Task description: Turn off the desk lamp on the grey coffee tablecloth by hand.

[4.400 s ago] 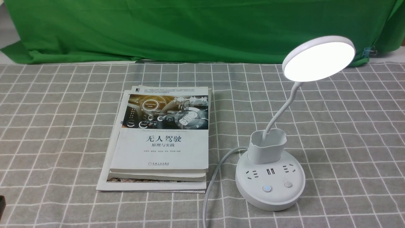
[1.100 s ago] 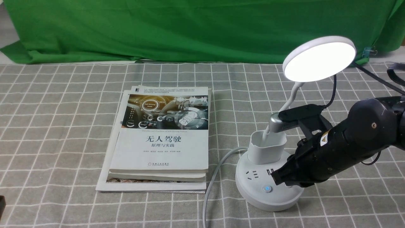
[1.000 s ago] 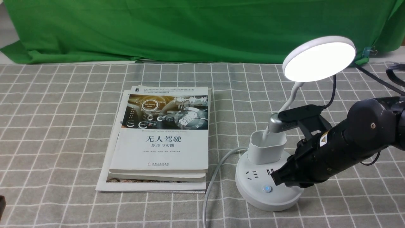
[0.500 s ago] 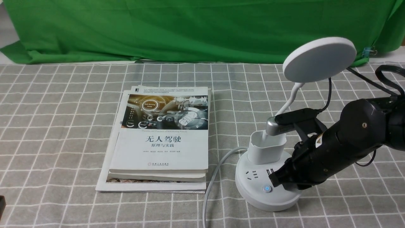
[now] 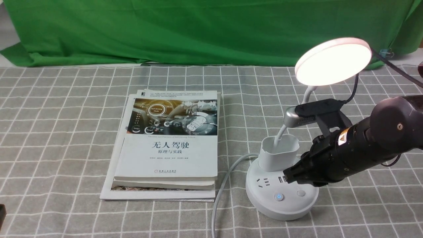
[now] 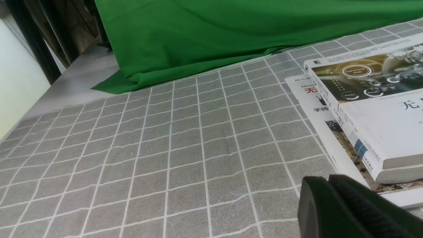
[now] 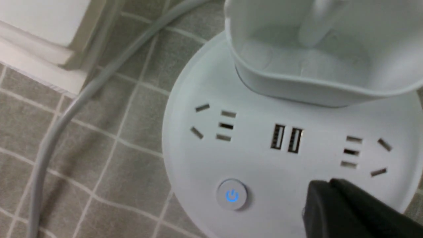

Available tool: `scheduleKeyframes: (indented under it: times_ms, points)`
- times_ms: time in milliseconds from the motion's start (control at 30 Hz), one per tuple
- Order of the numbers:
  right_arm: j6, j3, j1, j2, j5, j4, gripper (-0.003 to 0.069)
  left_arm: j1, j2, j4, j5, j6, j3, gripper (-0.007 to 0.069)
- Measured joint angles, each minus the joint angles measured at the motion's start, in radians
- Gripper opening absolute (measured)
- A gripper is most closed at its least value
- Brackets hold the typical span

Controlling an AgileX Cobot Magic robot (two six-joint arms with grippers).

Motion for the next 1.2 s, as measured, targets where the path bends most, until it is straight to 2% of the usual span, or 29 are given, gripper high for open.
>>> scheduleKeyframes:
  times_ms: [467,900,1100,1200]
  points:
    - [0.000,0.000,0.000,0.069,0.003,0.002,0.0051,0.000,0.000,0.000,0.000,0.000,0.000,0.0019]
    - [0.023,0.001,0.000,-0.037,0.001,0.000,0.0051,0.000,0.000,0.000,0.000,0.000,0.000,0.0019]
    - [0.024,0.003,-0.010,-0.072,0.112,-0.024,0.0053,0.000,0.000,0.000,0.000,0.000,0.000,0.0019]
    - [0.011,0.017,-0.072,-0.087,0.143,-0.025,0.0044,0.000,0.000,0.000,0.000,0.000,0.000,0.0019]
